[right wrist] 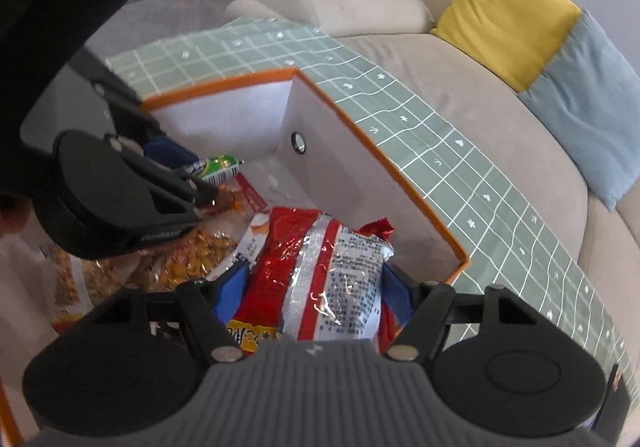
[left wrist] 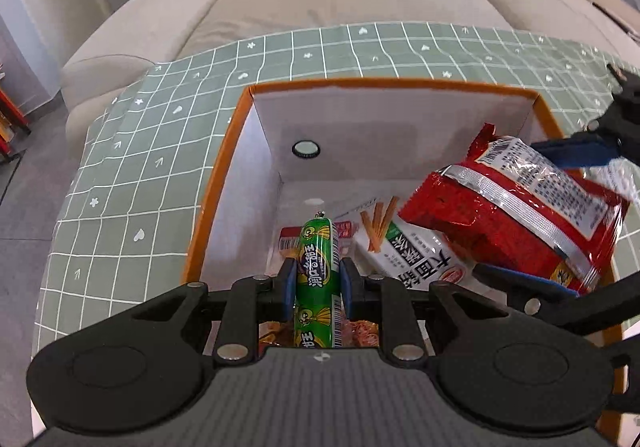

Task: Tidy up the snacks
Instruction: 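Carry the green sausage and red bag over the orange box with both tools, then open both tools to drop the sausage and red bag into the box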

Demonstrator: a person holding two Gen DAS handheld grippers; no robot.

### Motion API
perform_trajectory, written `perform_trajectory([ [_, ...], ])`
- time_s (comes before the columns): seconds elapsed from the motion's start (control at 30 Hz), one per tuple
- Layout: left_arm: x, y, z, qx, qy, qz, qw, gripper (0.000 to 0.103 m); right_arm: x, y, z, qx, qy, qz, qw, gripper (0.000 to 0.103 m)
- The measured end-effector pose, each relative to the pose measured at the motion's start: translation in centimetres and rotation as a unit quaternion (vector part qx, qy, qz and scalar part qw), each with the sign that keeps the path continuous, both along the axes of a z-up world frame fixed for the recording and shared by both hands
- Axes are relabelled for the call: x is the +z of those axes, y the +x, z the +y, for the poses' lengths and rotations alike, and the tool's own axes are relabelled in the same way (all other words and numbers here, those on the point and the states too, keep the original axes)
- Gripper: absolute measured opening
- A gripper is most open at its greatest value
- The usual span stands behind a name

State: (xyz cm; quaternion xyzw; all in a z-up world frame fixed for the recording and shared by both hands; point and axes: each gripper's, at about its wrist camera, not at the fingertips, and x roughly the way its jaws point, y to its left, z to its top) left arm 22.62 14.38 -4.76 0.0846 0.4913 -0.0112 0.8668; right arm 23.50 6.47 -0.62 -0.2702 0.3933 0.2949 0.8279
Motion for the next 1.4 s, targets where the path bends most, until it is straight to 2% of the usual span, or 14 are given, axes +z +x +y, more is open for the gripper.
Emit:
perform_trajectory([
  [0.33,-1.7,0.8,0.4,0.001,0.017,0.036,0.9992,0.025,-2.7,0.4,1.9,0.055,-0.074,-0.006,0.996,0.069],
  [0.53,-2.4,1.0,0.3,0.005,0.027,0.05,0.9984,0.025,-2.9,0.6,2.0,0.053,-0.073,-0.013,0.996,0.069],
  [0.67,-2.2,0.9,0.3,0.006,0.029,0.047,0.9985,0.028,-2.6,0.3,1.8,0.048,-0.069,-0.02,0.996,0.072],
  [0.77,-1.8,0.6,0.1,0.004,0.033,0.04,0.9986,0.031,-2.2,0.2,1.5,0.04,-0.06,-0.022,0.997,0.078],
  [0.97,-0.5,-0.4,-0.7,-0.004,0.036,0.019,0.9991,0.056,-1.0,-0.3,0.6,0.019,-0.033,-0.028,0.999,0.083],
  [1.03,0.0,-1.0,-1.1,-0.004,0.043,0.004,0.9991,0.067,-0.6,-0.8,0.2,0.015,-0.029,-0.035,0.999,0.084],
  [1.1,0.6,-1.6,-1.4,-0.006,0.048,-0.006,0.9988,0.067,-0.2,-1.2,-0.2,0.01,-0.025,-0.044,0.999,0.088],
  [1.2,1.4,-2.4,-1.8,-0.008,0.048,-0.017,0.9987,0.071,0.4,-1.8,-1.2,-0.005,-0.019,-0.049,0.999,0.089],
  [1.4,3.2,-4.5,-2.9,0.003,0.048,-0.054,0.9974,0.072,2.0,-2.8,-4.3,-0.054,0.023,-0.037,0.998,0.091],
])
